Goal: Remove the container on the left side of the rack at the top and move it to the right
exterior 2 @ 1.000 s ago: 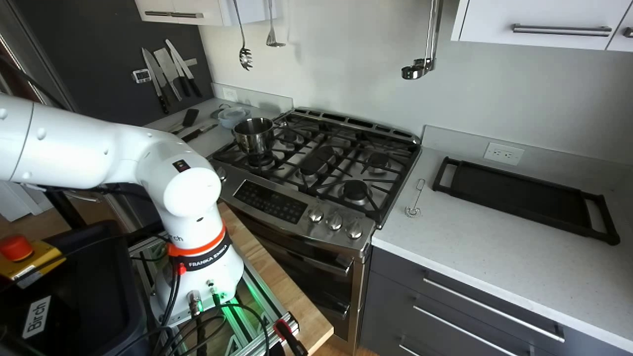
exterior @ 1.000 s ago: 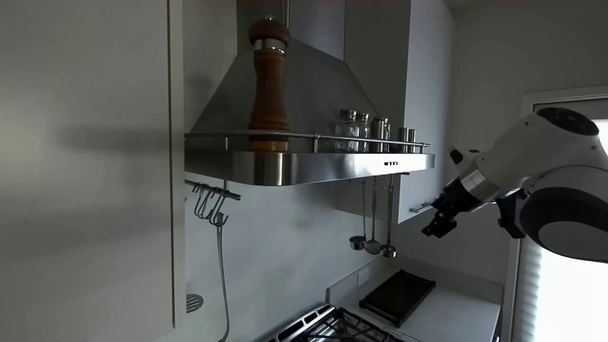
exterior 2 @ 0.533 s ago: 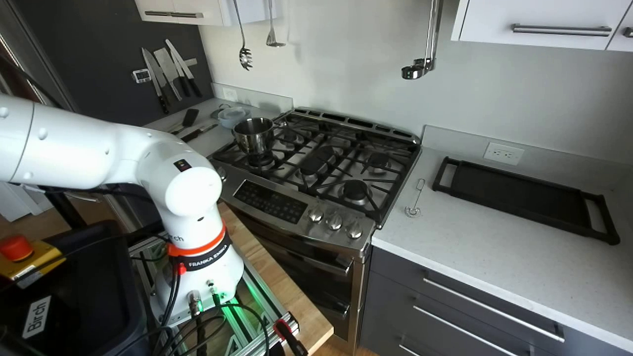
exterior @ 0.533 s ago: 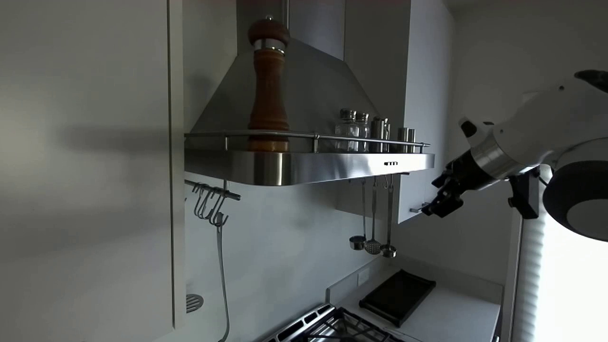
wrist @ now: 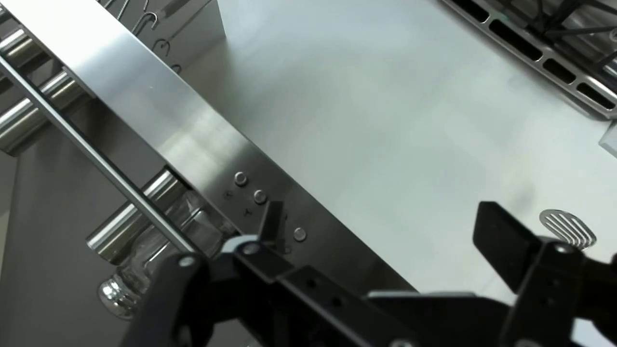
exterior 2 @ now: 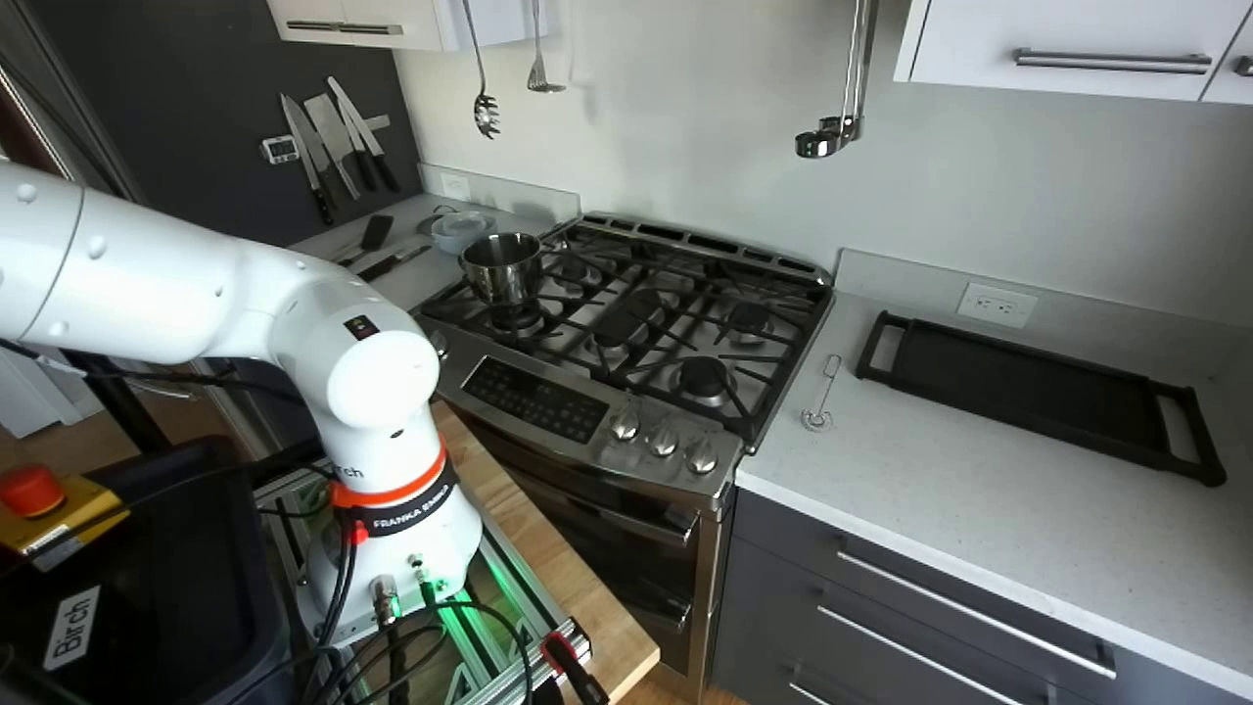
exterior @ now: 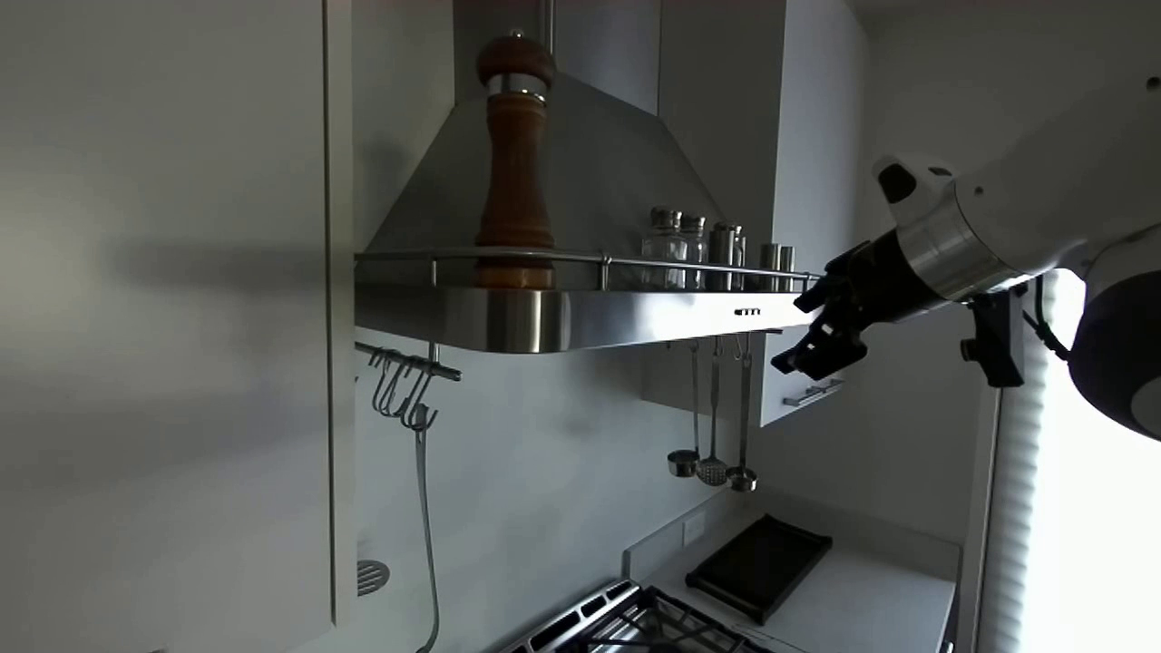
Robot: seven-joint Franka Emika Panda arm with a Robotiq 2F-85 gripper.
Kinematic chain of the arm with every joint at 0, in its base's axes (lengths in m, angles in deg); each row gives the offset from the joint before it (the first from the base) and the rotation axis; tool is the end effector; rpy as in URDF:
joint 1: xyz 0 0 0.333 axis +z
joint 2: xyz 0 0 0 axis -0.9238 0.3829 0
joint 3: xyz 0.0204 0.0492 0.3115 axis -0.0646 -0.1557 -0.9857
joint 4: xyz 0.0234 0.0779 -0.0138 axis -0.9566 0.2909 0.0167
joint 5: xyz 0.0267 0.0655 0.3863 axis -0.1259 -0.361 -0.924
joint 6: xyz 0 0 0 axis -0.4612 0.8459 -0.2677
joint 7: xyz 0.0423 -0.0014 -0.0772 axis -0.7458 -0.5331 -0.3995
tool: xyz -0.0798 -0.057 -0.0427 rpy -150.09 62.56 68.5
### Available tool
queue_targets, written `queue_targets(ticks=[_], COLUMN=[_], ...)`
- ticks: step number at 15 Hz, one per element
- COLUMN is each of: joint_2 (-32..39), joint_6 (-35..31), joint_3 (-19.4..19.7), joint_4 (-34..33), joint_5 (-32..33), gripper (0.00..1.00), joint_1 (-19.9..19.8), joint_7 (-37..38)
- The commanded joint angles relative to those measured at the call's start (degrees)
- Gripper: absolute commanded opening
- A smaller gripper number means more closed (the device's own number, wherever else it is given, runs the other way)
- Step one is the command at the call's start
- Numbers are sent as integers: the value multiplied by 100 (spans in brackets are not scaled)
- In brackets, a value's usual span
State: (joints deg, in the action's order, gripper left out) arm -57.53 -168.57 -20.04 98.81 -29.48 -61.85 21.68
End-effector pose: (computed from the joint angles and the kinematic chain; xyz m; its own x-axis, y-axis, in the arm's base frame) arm 0.2082 0.2568 0.8273 0.3644 0.7289 0.5796 0.2835 -0.6797 0.6765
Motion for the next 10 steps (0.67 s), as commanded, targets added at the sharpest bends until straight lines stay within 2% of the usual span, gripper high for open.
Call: queue_targets(ticks=[1,4,10], joint_2=[82,79,167], joint_6=[54,54,-115], joint_3=[67,115,-58], joint_4=[-32,-31,-464], joint_5=[173,171,60], gripper=[100,100,100], joint_1=[165,163,-81], joint_7=[116,112,1011])
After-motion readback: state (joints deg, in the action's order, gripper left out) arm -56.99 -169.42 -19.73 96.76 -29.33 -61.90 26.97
